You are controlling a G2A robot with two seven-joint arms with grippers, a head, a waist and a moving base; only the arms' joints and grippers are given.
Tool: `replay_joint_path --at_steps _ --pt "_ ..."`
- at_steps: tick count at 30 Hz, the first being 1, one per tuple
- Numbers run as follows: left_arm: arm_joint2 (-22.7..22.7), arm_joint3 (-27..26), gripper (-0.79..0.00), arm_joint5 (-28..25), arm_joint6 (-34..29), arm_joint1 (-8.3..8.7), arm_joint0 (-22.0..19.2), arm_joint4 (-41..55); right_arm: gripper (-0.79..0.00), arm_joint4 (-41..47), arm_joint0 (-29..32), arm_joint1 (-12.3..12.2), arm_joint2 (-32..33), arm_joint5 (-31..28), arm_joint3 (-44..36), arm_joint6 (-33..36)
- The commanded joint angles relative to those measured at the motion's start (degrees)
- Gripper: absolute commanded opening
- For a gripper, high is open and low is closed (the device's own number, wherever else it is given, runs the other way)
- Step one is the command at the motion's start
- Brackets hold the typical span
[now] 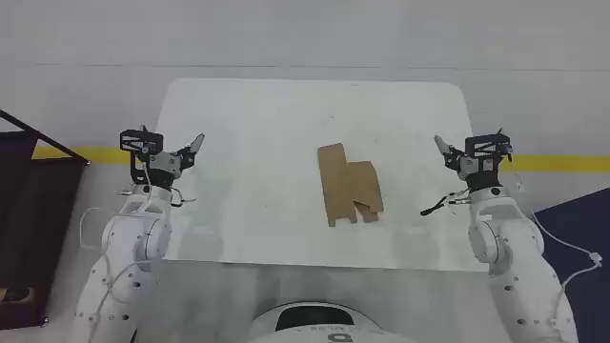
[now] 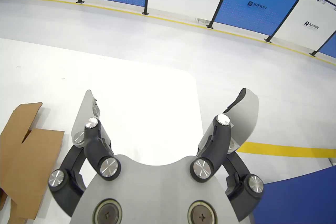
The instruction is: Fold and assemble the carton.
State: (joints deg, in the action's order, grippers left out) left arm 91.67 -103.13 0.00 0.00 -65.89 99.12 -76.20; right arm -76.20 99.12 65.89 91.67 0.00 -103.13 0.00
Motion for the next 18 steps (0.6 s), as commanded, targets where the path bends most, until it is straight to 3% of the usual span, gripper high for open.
replay_joint_path --at_steps 1,6,10,12,18 --pt "0.0 0.0 0.0 0.0 0.0 0.0 0.0 0.0 0.0 1.65 0.3 0.09 -0.55 -1.04 0.25 0.41" --pt "0.0 0.0 0.0 0.0 0.0 0.0 0.0 0.0 0.0 9.4 0.57 0.39 -4.37 -6.62 -0.27 14.21" --pt "0.0 0.0 0.0 0.0 0.0 0.0 0.0 0.0 0.0 25.16 -0.21 0.61 -4.36 -9.81 -1.4 26.36" --pt "0.0 0.0 0.0 0.0 0.0 0.0 0.0 0.0 0.0 37.76 -1.32 0.65 -2.46 -9.16 -2.04 33.69" --pt "0.0 0.0 0.0 0.0 0.0 0.0 0.0 0.0 0.0 37.76 -1.32 0.65 -2.46 -9.16 -2.04 33.69"
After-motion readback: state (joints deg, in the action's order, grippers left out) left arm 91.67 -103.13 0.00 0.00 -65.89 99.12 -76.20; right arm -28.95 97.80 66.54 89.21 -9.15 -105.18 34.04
